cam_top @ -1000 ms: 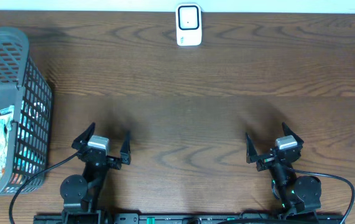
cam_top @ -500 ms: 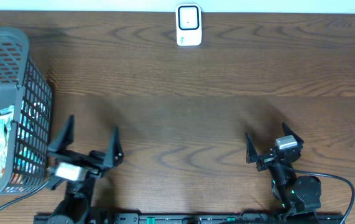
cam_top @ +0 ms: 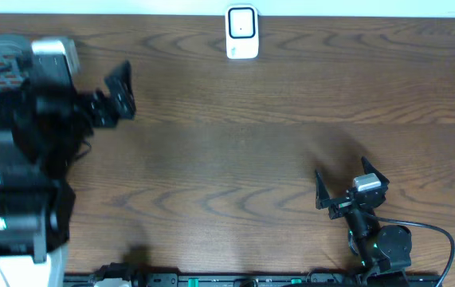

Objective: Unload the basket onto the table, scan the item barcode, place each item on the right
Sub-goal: 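Reach the left gripper into the grey basket toward the packages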

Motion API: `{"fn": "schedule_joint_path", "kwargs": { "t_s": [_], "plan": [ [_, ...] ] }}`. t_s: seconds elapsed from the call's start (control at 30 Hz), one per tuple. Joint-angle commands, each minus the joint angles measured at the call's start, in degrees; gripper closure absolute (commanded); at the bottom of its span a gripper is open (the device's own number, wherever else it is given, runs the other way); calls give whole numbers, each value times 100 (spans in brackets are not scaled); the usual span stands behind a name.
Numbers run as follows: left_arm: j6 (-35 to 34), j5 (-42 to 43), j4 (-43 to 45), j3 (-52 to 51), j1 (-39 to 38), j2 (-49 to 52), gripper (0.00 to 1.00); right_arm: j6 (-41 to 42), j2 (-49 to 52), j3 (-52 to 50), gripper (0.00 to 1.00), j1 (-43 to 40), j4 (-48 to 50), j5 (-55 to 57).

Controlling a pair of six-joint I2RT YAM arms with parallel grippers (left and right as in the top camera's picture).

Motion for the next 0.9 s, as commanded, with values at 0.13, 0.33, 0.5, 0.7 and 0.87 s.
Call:
{"fn": "schedule_joint_path", "kwargs": {
  "t_s": [0.13, 0.33, 0.5, 0.7, 0.87],
  "plan": [
    [-745, -4116, -1421, 2662, 1311, 2059, 2, 52, -20, -7, 1, 39, -22, 26],
    [-743, -4352, -1615, 2667, 2892, 2802, 2, 52, -20, -7, 1, 39, -22, 26],
    [-741, -3945, -2063, 2216, 3799, 3412, 2, 52, -20, -7, 1, 39, -22, 26],
    [-221, -3768, -1735, 1154, 3917, 3875, 2, 52, -20, -7, 1, 39, -22, 26],
    [-81, -3740, -1322, 463, 3917, 4214, 2, 52, -20, -7, 1, 39, -24, 26]
  ]
}}
